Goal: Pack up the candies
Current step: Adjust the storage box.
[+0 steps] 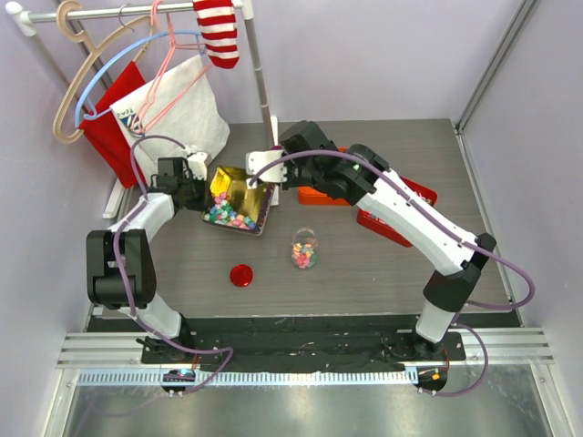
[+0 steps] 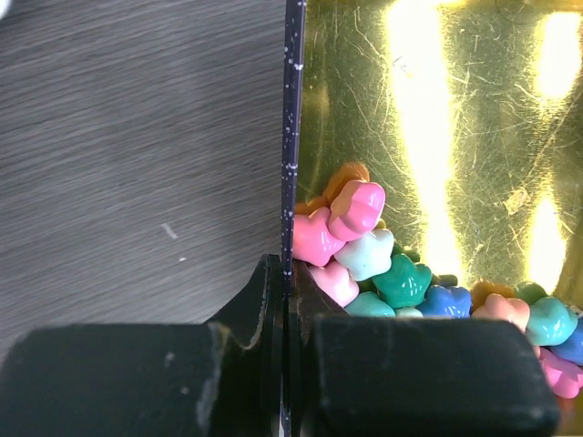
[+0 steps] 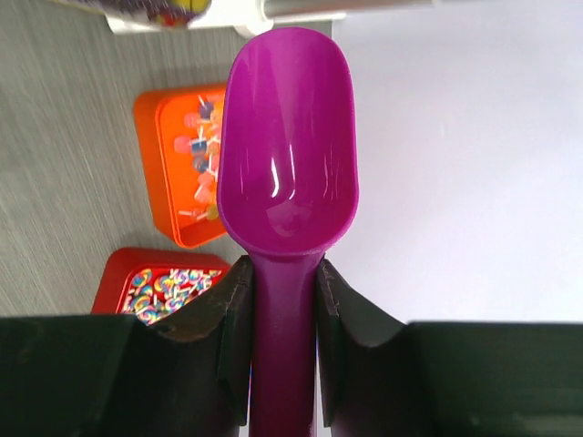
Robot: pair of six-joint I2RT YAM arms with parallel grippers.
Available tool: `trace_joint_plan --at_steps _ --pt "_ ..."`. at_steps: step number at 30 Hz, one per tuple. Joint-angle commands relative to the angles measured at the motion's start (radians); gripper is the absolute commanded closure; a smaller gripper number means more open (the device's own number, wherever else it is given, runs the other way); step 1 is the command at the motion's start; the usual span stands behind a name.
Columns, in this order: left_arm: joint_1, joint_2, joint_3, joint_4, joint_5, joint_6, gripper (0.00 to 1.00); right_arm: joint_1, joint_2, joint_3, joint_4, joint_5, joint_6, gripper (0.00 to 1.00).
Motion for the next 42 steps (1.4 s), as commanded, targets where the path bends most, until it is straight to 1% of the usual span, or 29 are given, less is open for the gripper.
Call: trace_joint_plan --at_steps 1,4,8,13,16,25,30,34,42 --pt "-0.046 -0.08 -0.01 0.047 -0.108 0.037 1.0 0.076 0.047 0.072 -0.023 0.032 -0.027 0.99" --pt "-0.072 -0.087 -0.022 0.051 -0.12 0.044 1.0 0.124 0.085 0.07 -0.035 0.042 -0.039 0.99" --pt "-0.116 -0.104 -0.031 0.048 -0.139 0.044 1.0 0.15 0.154 0.096 -0.055 0.04 -0.069 0.99" --pt "-0.17 -0.144 -0.051 0.054 -0.176 0.05 1.0 0.153 0.229 0.115 -0.086 0.032 -0.099 0.99" --pt "-0.191 -0.173 -0.065 0.074 -0.192 0.044 1.0 0.156 0.246 0.107 -0.103 0.017 -0.099 0.99" --pt "-0.191 -0.196 -0.071 0.102 -0.219 0.032 1.0 0.176 0.268 0.083 -0.209 -0.03 -0.102 0.99" --pt "-0.191 -0.201 -0.071 0.119 -0.254 0.011 1.0 0.183 0.315 0.09 -0.255 -0.052 -0.093 0.99" --pt "-0.193 -0.202 -0.074 0.133 -0.303 0.006 1.0 0.19 0.352 0.11 -0.273 -0.06 -0.093 0.99" --pt "-0.196 -0.218 -0.084 0.136 -0.312 -0.008 1.0 0.195 0.456 0.182 -0.286 -0.057 -0.067 0.99"
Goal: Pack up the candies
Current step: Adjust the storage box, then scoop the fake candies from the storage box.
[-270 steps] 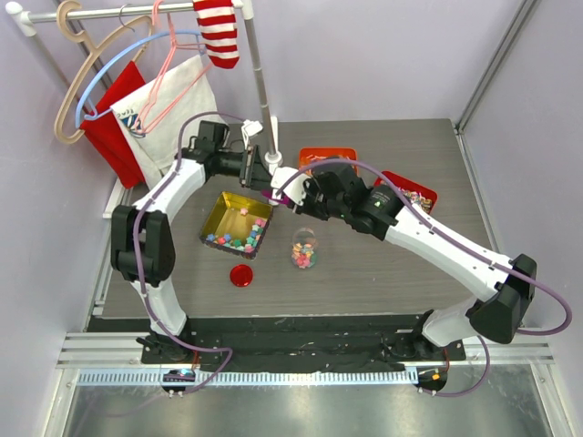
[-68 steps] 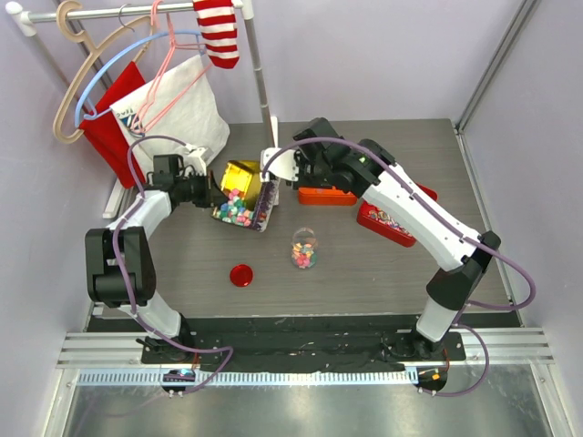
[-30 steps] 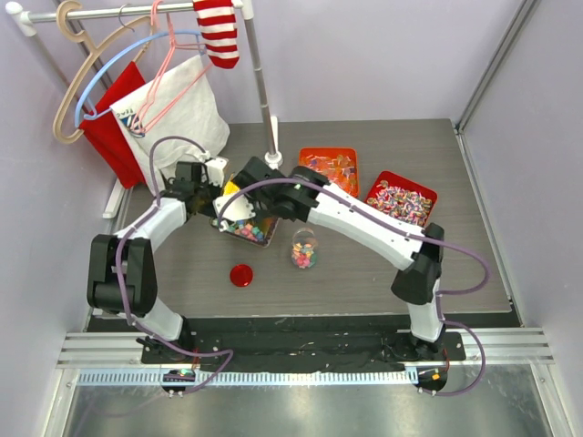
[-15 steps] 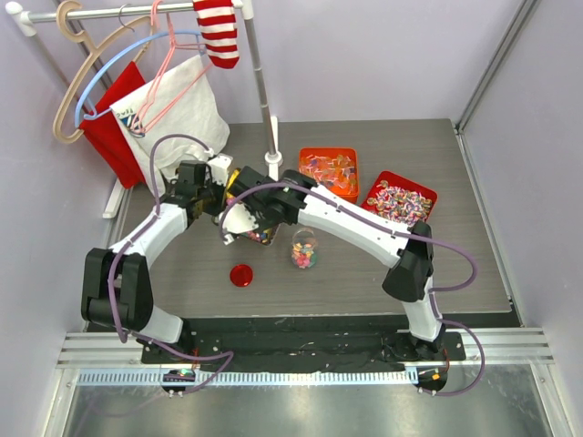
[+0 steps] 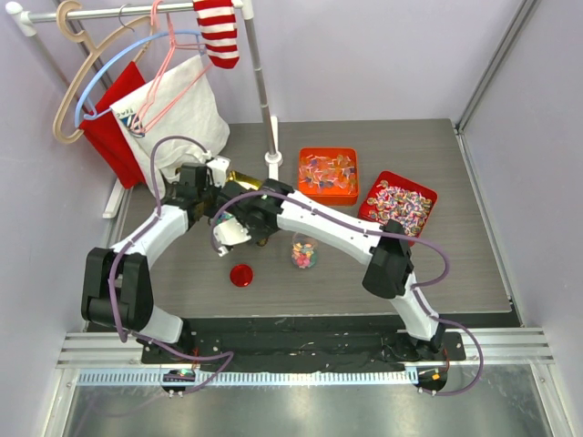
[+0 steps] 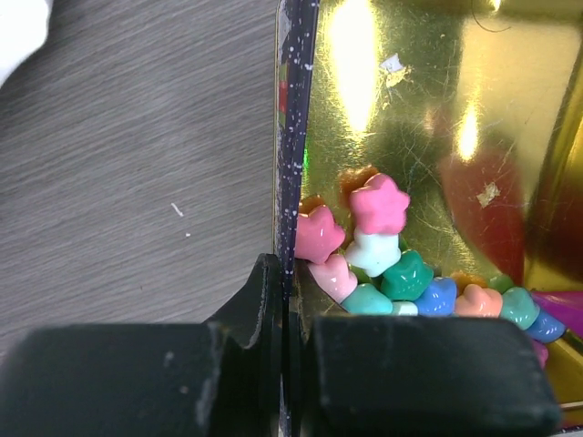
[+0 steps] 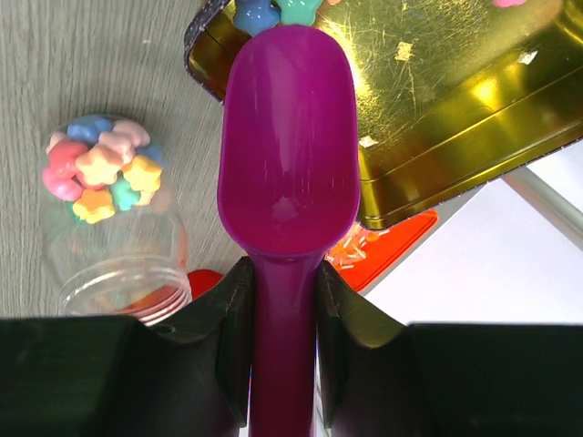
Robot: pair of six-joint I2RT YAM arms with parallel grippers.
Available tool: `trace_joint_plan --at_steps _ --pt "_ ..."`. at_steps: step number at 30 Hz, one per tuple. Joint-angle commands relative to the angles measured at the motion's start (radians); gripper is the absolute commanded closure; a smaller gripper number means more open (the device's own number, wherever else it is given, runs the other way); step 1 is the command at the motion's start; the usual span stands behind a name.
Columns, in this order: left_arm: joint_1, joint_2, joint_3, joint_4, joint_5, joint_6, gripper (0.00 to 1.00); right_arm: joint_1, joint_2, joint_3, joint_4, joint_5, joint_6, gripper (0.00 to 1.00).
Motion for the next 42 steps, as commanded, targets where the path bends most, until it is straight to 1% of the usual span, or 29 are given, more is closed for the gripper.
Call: trace_joint_plan --at_steps 1,5,8,13,15,22,28,29,32,34,42 --pt "0.0 -0.068 0.014 0.106 0.017 -0.053 1.0 0.009 0.065 0.091 -0.053 0.007 0.034 0.99" --pt "0.0 -0.068 0.004 0.107 0.017 -0.058 1.0 0.01 0.093 0.151 -0.03 0.099 0.062 0.99" --pt "0.0 -0.067 -0.002 0.108 0.016 -0.056 1.0 0.012 0.081 0.152 -0.016 0.104 0.059 0.99" --pt "0.0 -0.064 -0.002 0.111 0.016 -0.059 1.0 0.015 0.086 0.129 -0.068 0.009 0.108 0.99" --pt "0.0 -0.065 -0.001 0.111 0.008 -0.064 1.0 0.018 0.102 0.135 -0.071 -0.032 0.161 0.99" --pt "0.0 -0.062 0.004 0.1 -0.027 -0.093 1.0 0.016 0.181 0.263 -0.074 -0.129 0.33 0.99" --pt "0.0 -0.062 0.01 0.084 -0.022 -0.1 1.0 0.018 0.204 0.266 -0.008 -0.129 0.43 0.99" --pt "-0.001 -0.062 0.008 0.08 -0.018 -0.125 1.0 0.018 0.202 0.26 0.014 -0.124 0.442 0.99" --pt "0.0 -0.062 0.007 0.075 -0.01 -0.131 1.0 0.018 0.214 0.249 0.047 -0.112 0.491 0.99" --pt "0.0 -0.062 0.007 0.069 -0.006 -0.136 1.0 0.013 0.216 0.251 0.059 -0.106 0.504 0.99" --pt "0.002 -0.058 0.022 0.037 0.108 -0.146 1.0 -0.048 0.247 0.284 0.085 -0.187 0.533 0.99"
